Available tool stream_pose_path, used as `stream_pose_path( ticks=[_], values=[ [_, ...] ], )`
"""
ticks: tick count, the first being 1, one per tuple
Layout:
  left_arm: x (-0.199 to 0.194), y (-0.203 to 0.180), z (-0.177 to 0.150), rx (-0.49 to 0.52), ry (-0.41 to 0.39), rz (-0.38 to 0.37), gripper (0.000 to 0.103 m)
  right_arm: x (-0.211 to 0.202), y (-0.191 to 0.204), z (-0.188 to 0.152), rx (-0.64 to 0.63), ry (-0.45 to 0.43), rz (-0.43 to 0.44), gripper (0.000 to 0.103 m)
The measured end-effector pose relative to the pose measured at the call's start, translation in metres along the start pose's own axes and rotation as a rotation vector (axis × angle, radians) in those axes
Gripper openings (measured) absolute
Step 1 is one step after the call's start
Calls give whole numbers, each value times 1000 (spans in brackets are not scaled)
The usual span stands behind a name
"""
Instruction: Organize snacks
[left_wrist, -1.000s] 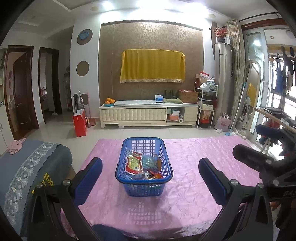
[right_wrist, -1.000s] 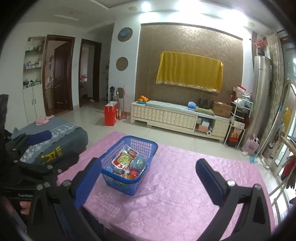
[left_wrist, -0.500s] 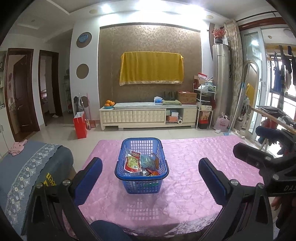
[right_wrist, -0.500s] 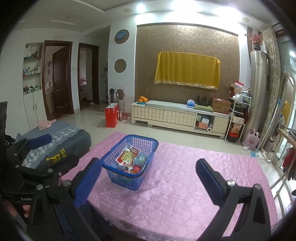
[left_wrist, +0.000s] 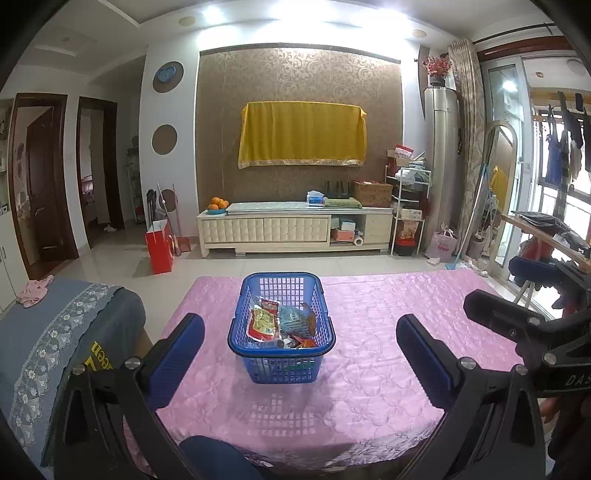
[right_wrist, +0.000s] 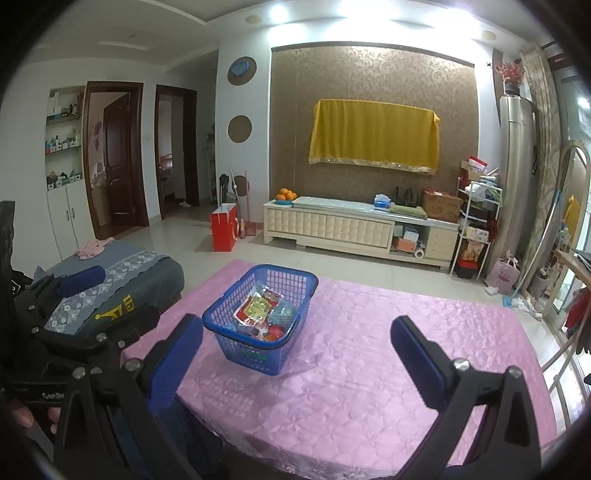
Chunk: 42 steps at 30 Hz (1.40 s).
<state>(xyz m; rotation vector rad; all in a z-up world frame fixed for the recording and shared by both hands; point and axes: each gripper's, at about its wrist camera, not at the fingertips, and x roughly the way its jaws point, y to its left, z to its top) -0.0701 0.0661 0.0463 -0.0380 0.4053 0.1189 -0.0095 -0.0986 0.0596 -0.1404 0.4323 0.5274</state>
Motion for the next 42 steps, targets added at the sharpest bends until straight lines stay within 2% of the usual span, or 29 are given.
stream_pose_path(
  ticks=[42],
  values=[
    [-13, 1, 1, -14, -4, -7, 103, -5, 6, -1, -36, -6, -36, 103]
  ],
)
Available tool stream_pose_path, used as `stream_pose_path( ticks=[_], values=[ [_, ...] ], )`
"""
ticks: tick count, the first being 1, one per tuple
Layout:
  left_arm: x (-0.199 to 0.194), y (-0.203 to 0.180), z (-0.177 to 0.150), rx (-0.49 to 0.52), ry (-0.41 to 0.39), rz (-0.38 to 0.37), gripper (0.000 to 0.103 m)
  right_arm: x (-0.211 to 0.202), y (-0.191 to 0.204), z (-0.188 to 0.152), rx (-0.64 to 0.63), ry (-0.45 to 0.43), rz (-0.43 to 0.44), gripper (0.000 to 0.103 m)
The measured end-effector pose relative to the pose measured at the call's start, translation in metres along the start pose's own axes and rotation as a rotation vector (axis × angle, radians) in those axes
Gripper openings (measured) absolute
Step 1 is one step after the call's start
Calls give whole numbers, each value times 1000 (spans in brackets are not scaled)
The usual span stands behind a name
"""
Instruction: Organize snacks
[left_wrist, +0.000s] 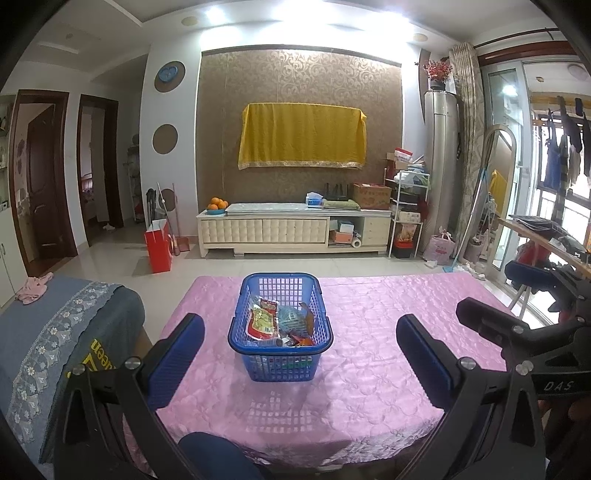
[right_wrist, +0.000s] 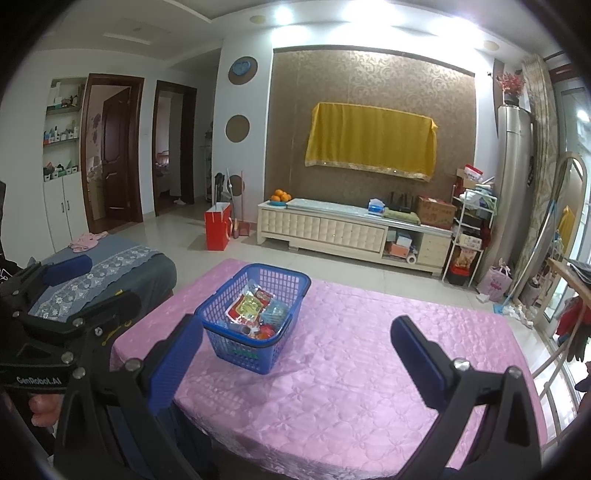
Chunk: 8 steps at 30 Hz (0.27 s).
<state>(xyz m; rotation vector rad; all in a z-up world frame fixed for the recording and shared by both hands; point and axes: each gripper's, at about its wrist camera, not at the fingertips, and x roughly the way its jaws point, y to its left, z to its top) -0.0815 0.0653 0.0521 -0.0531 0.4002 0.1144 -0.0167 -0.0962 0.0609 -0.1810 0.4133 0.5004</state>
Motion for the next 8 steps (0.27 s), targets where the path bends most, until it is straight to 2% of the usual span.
stream_pose_path(
  ticks=[8],
  values=[
    [0, 2, 2, 1, 4, 0, 103, 1, 1, -1, 9, 3, 0, 103]
  ],
)
